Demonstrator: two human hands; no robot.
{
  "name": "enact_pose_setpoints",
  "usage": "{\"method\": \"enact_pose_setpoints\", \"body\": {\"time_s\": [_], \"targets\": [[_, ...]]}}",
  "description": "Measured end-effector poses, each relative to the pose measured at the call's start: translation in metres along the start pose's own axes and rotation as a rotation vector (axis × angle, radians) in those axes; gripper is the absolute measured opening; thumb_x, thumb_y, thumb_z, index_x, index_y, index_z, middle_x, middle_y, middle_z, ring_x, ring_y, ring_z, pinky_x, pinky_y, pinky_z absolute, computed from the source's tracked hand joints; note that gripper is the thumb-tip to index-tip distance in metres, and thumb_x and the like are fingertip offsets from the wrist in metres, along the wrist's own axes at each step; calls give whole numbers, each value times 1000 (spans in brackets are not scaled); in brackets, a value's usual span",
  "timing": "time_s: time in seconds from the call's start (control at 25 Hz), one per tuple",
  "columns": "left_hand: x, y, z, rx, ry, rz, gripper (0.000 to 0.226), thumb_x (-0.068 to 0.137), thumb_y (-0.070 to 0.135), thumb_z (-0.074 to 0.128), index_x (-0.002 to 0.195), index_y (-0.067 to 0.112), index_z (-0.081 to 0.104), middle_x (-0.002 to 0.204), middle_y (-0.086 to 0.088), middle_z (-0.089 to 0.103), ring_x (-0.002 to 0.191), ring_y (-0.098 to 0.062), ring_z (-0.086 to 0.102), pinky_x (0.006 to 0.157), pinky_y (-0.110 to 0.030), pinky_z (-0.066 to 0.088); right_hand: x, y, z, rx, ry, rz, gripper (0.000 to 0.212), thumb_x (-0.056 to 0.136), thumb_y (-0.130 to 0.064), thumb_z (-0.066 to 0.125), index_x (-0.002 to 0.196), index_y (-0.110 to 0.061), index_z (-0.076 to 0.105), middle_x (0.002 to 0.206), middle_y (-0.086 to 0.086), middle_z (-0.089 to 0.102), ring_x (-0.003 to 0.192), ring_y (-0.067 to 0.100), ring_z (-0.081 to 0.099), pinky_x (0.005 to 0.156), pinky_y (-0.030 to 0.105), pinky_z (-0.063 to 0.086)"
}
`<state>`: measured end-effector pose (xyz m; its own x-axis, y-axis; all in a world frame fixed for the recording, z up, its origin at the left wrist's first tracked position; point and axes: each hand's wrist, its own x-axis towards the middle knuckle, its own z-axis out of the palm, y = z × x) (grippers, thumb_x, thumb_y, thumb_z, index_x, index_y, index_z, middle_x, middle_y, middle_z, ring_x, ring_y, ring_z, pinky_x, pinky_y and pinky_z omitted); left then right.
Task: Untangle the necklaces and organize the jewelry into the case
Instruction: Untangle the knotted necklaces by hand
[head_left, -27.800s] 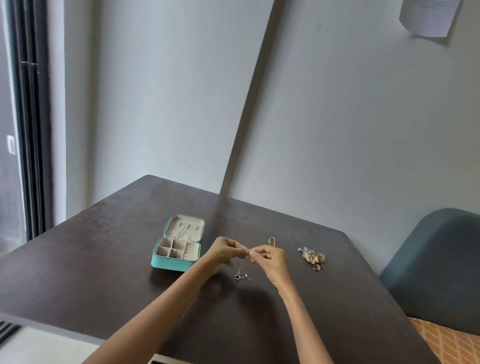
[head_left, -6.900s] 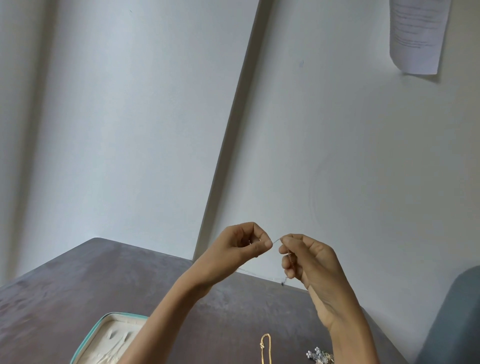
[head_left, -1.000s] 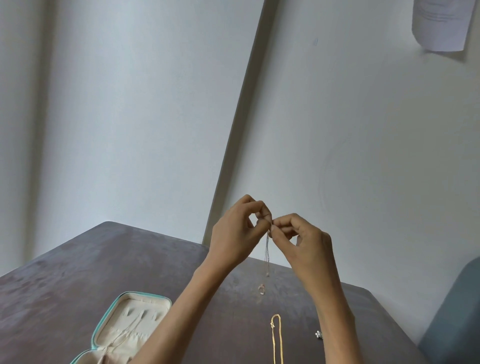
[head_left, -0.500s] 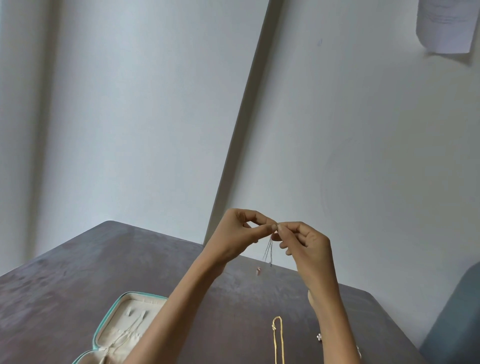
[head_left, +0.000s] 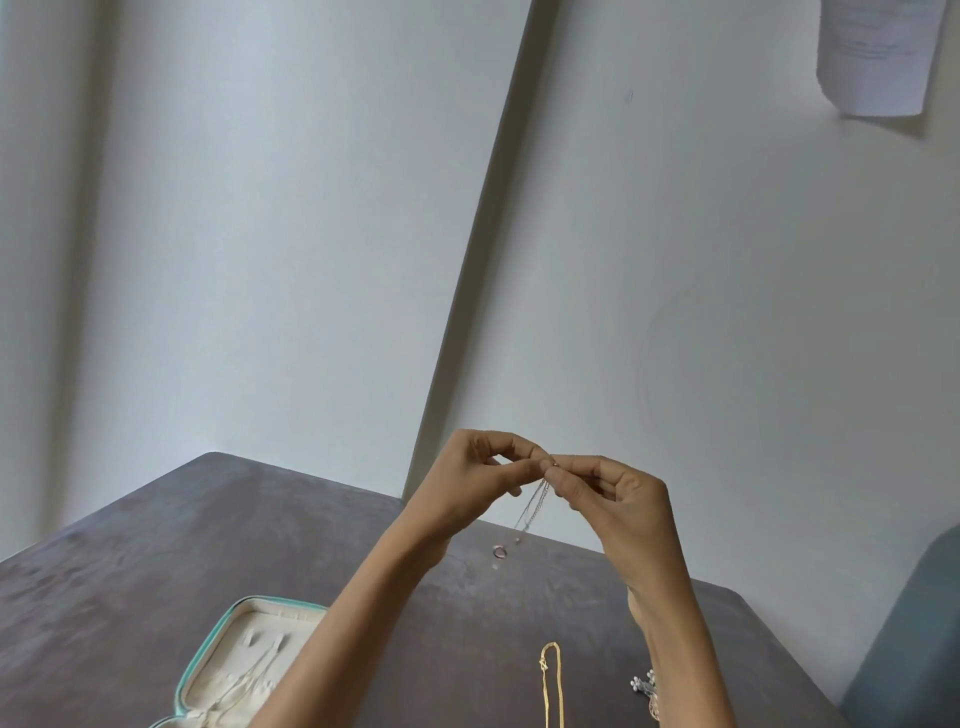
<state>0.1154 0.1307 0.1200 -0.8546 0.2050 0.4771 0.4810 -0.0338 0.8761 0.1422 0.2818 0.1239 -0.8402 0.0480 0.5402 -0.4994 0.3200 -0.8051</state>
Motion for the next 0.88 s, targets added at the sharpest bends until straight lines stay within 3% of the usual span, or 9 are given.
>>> {"method": "enact_pose_setpoints", "body": {"time_s": [0.24, 0.4, 0.52, 0.72, 0.88], "targets": [[-2, 2, -4, -28, -32, -36, 13, 86, 13, 65, 75, 14, 72, 73, 8, 70, 68, -8, 61, 65, 0, 43, 1, 1, -2, -145, 11, -74, 8, 82, -18, 69, 80, -22, 75, 78, -13, 74, 80, 3, 68, 79, 22, 52], [-4, 4, -2, -12, -12, 2, 15, 85, 9, 63, 73, 11, 72, 66, 8, 69, 68, -6, 62, 69, -5, 46, -1, -1, -2, -125, -22, -101, 13, 85, -14, 66, 79, -24, 73, 77, -13, 73, 78, 1, 67, 76, 17, 51], [-3, 4, 2, -44, -18, 16, 20, 87, 6, 58, 69, 12, 65, 65, 7, 67, 64, -6, 60, 69, -6, 47, 0, -2, 0, -165, -18, -123, 15, 85, -12, 64, 75, -23, 70, 75, -12, 72, 74, 4, 65, 72, 21, 50], [-4, 3, 9, -95, -117, -6, 22, 94, 16, 54, 75, 14, 64, 72, 7, 66, 66, -7, 61, 66, 1, 42, 0, -1, -3, -114, 13, -102, 15, 86, -15, 63, 73, -20, 68, 73, -7, 71, 73, 6, 64, 76, 30, 49], [-4, 3, 4, -121, -170, -18, 18, 92, 25, 56, 80, 16, 65, 70, 14, 66, 74, -5, 57, 69, 4, 39, 2, 2, -6, -98, 58, -77, 12, 88, -24, 62, 77, -23, 68, 76, -10, 70, 76, 9, 63, 75, 22, 47]]}}
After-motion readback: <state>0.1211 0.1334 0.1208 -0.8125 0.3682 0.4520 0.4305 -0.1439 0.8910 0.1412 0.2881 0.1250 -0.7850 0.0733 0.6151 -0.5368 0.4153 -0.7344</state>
